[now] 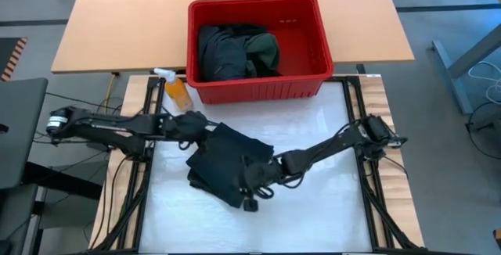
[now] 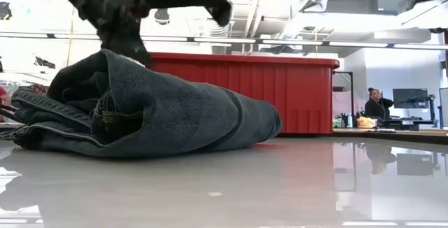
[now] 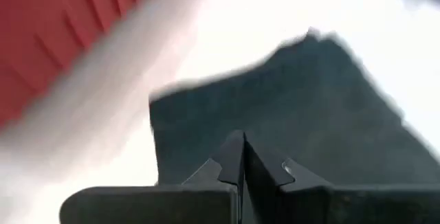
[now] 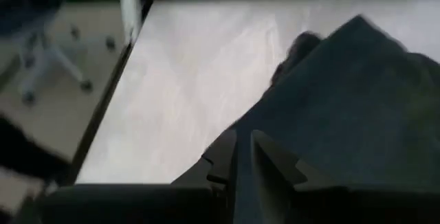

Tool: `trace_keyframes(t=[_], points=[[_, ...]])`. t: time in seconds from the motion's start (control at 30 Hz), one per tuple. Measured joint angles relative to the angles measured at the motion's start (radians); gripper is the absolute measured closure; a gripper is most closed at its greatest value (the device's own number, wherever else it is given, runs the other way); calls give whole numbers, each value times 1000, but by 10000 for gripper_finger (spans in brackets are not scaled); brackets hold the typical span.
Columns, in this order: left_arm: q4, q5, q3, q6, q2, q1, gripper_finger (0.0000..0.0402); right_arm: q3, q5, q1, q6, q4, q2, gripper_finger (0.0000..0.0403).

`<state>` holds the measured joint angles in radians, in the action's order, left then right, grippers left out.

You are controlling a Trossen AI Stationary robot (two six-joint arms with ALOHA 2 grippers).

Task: Fold Laundry from Bin
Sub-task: Fold the blue pants

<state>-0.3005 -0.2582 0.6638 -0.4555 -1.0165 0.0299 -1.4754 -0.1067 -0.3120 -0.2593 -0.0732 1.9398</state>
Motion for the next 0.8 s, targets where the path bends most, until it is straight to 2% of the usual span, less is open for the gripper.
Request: trace_keyframes(t=[0.1,0.27,0.37,0.57,0.7,0.8], points=[[74,-26,1,27,-13,22,401,14,2,23,-35,123,58,334],[194,106,1,56,-170,75,401,18,48,18,-89,152,142,342],[218,142,1,87,-290,106,402,15,82,2,-134,138,165,351],[223,231,1,108,-441,212,402,14,136,-14,-138,-81,142,377],[250,314,2,133,-438,252,402,13,136,-37,-102,-307,101,385],[256,331,11,133,-383,256,401,14,127,-47,-98,-397,65,380]])
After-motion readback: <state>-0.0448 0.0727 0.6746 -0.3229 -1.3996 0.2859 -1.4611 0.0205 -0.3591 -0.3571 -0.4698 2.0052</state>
